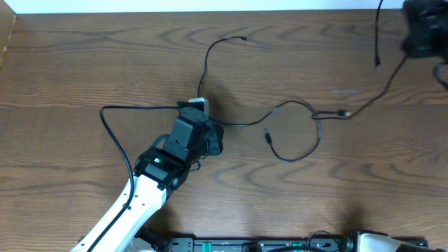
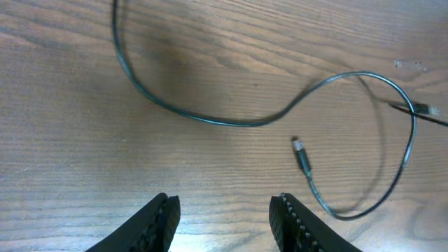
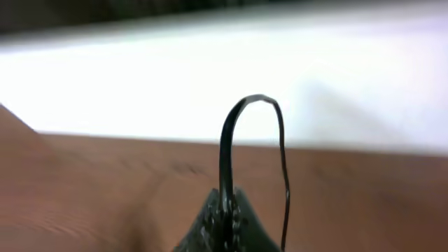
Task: Untangle cables
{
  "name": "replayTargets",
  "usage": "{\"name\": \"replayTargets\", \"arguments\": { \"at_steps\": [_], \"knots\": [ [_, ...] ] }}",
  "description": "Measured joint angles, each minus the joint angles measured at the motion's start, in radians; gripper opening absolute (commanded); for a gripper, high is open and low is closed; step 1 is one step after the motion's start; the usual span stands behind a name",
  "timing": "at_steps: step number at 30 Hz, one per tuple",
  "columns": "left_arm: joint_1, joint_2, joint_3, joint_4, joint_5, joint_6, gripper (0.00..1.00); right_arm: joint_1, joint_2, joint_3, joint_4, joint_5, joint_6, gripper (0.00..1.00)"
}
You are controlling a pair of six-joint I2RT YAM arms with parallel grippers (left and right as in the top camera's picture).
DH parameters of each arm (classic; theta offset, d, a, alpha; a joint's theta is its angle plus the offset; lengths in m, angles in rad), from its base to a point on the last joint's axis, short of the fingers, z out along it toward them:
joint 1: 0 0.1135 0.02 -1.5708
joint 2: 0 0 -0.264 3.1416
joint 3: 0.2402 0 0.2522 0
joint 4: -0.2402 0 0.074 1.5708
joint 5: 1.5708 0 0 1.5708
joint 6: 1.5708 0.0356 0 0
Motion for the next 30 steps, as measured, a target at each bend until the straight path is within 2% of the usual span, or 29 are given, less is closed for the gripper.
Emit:
{"name": "replayTargets", "arguments": {
  "at_steps": [5, 10, 15, 22, 30],
  "knots": [
    [0.0, 0.0, 0.0, 0.0, 0.0, -0.015, 0.47, 0.0, -0.034, 0.233, -0.122, -0.071, 0.065, 0.01],
    [0.0, 0.0, 0.0, 0.0, 0.001, -0.021, 0.47, 0.0, -0.048, 0.329, -0.216, -0.099, 0.113, 0.01],
    [0.0, 0.0, 0.0, 0.0, 0.006, -0.022, 0.47, 0.0, -0.032, 0.335, -0.304, -0.111, 0.137, 0.01],
    [0.0, 0.0, 0.0, 0.004, 0.008, -0.022, 0.47, 0.0, -0.011, 0.33, -0.624, -0.153, 0.077, 0.01],
    [0.0, 0.0, 0.0, 0.006, 0.008, -0.03, 0.47, 0.061, -0.027, 0.229, -0.645, -0.2, -0.043, 0.01]
  ]
}}
